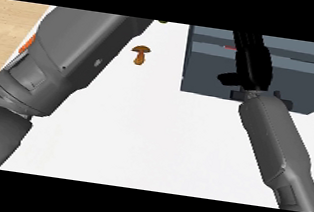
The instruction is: Pick up the can, place it into the drawer and close the drawer
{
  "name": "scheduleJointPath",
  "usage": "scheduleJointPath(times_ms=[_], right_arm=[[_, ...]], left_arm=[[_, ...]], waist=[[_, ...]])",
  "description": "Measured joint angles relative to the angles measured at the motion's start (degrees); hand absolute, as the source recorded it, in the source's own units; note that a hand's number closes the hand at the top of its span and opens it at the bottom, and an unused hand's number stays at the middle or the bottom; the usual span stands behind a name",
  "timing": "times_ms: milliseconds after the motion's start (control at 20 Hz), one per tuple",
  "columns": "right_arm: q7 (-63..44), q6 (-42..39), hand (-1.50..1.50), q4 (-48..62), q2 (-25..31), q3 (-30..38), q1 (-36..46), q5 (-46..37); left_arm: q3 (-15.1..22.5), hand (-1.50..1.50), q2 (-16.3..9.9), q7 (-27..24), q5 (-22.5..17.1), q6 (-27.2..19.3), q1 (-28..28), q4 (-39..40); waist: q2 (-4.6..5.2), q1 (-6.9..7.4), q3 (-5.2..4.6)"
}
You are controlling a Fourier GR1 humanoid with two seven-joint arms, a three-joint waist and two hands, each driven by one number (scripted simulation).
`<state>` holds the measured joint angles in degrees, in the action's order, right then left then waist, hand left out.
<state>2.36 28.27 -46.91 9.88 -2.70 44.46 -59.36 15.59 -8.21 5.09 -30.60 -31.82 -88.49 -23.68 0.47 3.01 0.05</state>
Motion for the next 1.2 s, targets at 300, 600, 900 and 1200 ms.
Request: scheduleJointPath(times_ms=[300,600,900,1200], right_arm=[[0.4,5.8,-1.50,11.3,0.3,3.1,8.4,-1.5],[1.0,8.1,-1.50,19.8,1.3,4.7,14.7,-2.9],[1.6,7.3,-1.50,25.6,2.0,5.8,19.2,-3.6],[6.4,5.4,-1.50,25.8,2.5,9.3,21.3,0.3]], left_arm=[[0.9,-1.50,-2.2,2.3,0.9,1.0,3.7,-5.0],[1.4,-1.50,-4.4,4.0,1.4,1.7,7.3,-10.0],[2.1,-1.50,-6.1,5.6,1.9,2.1,10.4,-14.7],[2.4,-1.50,-8.2,6.7,1.9,3.0,14.5,-19.8]], waist=[[0.01,1.35,-0.07],[0.27,2.19,-0.04],[0.80,2.68,0.18],[-0.08,2.59,-0.12]])
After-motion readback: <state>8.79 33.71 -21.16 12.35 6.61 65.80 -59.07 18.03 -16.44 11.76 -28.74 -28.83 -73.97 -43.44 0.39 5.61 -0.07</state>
